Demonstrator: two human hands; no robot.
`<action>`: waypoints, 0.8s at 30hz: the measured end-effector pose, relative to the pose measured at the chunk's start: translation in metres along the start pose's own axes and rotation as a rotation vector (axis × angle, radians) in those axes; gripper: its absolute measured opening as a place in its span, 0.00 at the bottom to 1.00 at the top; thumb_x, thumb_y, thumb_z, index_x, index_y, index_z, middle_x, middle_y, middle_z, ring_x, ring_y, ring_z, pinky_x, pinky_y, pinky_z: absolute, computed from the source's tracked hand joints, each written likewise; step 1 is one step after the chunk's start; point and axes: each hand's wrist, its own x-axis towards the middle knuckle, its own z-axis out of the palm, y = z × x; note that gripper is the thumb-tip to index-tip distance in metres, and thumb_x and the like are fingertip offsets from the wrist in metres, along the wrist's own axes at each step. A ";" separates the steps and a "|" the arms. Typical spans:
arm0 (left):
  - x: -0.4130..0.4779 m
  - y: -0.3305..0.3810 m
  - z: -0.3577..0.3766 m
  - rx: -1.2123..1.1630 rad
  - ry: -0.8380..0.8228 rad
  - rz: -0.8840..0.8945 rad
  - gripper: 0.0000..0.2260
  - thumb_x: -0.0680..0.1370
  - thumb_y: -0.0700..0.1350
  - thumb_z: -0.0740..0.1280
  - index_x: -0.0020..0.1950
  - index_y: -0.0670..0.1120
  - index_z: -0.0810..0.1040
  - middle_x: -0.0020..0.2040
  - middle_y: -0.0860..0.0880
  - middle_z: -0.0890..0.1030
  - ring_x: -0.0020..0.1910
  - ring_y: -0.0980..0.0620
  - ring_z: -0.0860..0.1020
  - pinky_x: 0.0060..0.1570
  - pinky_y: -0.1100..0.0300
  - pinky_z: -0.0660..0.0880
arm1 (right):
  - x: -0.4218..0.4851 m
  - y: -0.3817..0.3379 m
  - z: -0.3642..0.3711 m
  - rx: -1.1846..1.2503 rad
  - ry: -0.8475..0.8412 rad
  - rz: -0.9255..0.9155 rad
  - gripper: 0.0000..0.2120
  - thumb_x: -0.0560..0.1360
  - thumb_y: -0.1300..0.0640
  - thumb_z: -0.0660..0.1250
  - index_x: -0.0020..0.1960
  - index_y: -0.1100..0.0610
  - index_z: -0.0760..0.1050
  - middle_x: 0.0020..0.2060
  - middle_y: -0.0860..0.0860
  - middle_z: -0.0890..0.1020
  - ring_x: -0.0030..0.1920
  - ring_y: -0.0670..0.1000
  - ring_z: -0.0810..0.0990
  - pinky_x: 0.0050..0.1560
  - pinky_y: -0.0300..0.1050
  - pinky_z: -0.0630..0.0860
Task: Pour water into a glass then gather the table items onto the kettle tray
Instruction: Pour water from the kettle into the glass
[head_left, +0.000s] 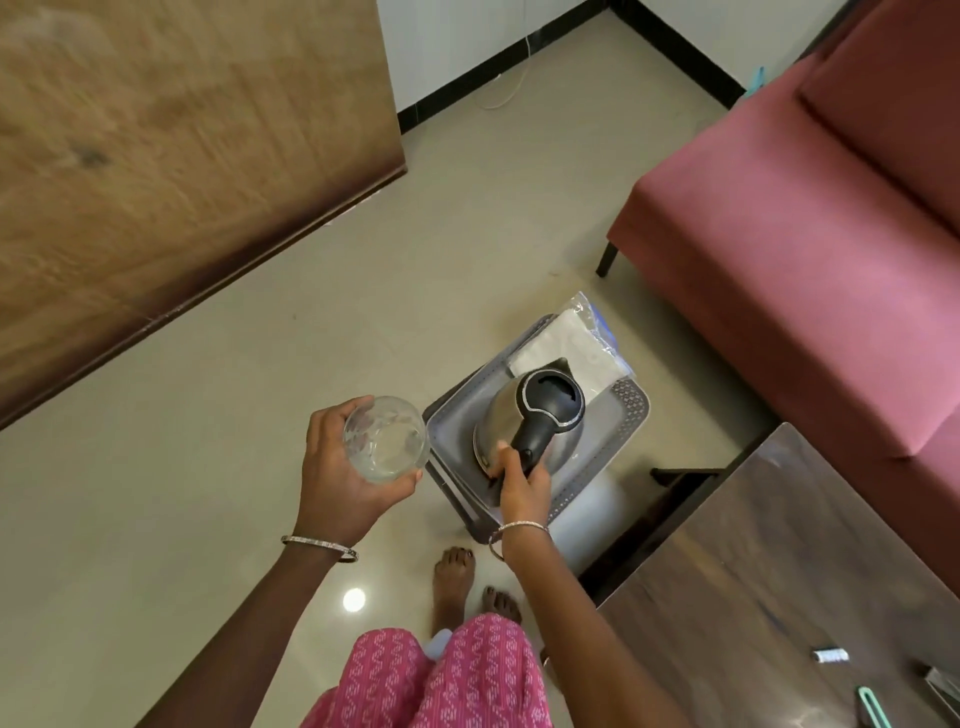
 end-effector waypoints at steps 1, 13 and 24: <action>0.001 0.002 0.001 0.001 -0.009 0.007 0.40 0.55 0.55 0.78 0.65 0.50 0.70 0.58 0.52 0.70 0.58 0.50 0.75 0.56 0.50 0.78 | 0.000 -0.003 -0.007 -0.031 0.015 -0.029 0.21 0.73 0.48 0.70 0.61 0.58 0.76 0.39 0.52 0.81 0.43 0.53 0.79 0.53 0.56 0.78; 0.011 0.034 -0.001 0.054 -0.054 0.102 0.39 0.55 0.41 0.83 0.63 0.49 0.71 0.58 0.53 0.73 0.56 0.52 0.75 0.57 0.54 0.75 | -0.031 -0.066 -0.084 -0.279 0.208 -0.422 0.16 0.58 0.45 0.68 0.25 0.57 0.68 0.20 0.45 0.65 0.24 0.44 0.63 0.27 0.42 0.62; 0.003 0.081 0.001 0.023 -0.138 0.160 0.39 0.54 0.40 0.82 0.62 0.49 0.72 0.58 0.52 0.77 0.55 0.49 0.76 0.55 0.56 0.73 | -0.129 -0.177 -0.159 -0.508 -0.001 -0.833 0.18 0.61 0.51 0.81 0.28 0.58 0.73 0.22 0.46 0.66 0.26 0.45 0.62 0.28 0.45 0.58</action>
